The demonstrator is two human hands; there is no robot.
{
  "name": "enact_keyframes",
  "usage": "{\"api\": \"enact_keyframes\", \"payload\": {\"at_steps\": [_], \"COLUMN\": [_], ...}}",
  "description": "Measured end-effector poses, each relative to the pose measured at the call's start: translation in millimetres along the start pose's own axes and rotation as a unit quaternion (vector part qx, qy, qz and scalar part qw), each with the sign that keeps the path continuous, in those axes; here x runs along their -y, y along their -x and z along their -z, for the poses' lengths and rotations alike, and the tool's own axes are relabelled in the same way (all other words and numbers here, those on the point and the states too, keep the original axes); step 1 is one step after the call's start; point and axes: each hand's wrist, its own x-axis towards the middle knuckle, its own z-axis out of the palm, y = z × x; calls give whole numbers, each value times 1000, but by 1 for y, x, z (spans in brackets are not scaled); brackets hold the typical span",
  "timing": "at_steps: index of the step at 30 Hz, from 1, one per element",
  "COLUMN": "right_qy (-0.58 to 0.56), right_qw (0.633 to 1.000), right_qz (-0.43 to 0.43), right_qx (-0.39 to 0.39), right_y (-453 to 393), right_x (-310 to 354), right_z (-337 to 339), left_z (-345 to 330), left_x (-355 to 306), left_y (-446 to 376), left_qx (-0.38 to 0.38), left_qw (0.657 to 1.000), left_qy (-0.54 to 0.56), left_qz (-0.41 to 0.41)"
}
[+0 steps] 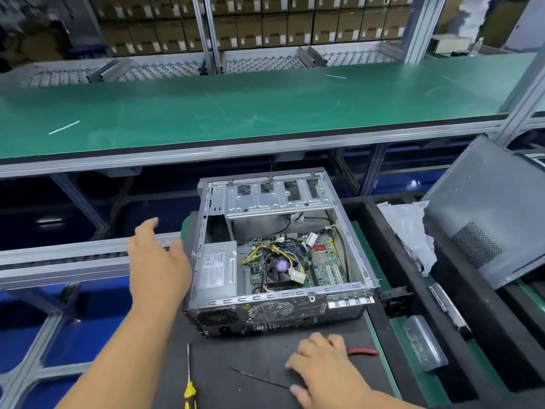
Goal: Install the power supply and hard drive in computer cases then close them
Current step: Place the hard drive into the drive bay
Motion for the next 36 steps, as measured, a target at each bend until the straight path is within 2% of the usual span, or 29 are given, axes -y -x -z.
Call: {"api": "enact_keyframes", "payload": {"at_steps": [4,7,9,11,13,15,18,20,21,22,24,26,27,29,32,36], "right_qy": [-20,-59,-151,-228,-242,-220,-176,-182,-195,-212,-253,-283,-288,-288,-265,-247], "right_qw": [995,996,987,957,927,918,942,949,946,939,921,905,902,903,914,925], "right_qz": [11,35,48,34,7,-39,-125,-163,-170,-173,-175,-179,-181,-183,-183,-190], "right_qx": [101,57,-41,-176,-286,-327,-255,-200,-197,-207,-240,-264,-266,-260,-247,-219], "right_y": [-17,-20,-20,-23,-34,-51,-76,-84,-85,-85,-82,-81,-80,-80,-84,-86], "right_x": [12,18,17,11,-6,-31,-71,-85,-88,-90,-91,-92,-92,-91,-90,-88], "right_z": [0,8,28,52,77,101,118,113,110,106,100,97,98,99,102,103], "left_z": [-15,-41,-61,-82,-104,-126,-157,-169,-173,-176,-177,-172,-170,-166,-161,-147], "left_x": [-11,-28,-36,-42,-48,-54,-59,-61,-60,-59,-56,-56,-57,-58,-60,-67], "left_y": [9,18,22,22,17,13,8,8,8,7,5,0,-3,-5,0,-2], "left_qx": [53,137,185,225,258,306,398,433,428,405,326,240,206,198,261,273], "left_qw": [995,982,969,949,921,880,813,789,793,813,885,957,975,978,957,938], "left_qy": [5,0,-9,-31,-104,-196,-308,-341,-342,-325,-238,-87,-23,44,128,211], "left_qz": [-88,-127,-164,-219,-275,-305,-293,-272,-266,-264,-233,-134,-84,-42,-12,13]}}
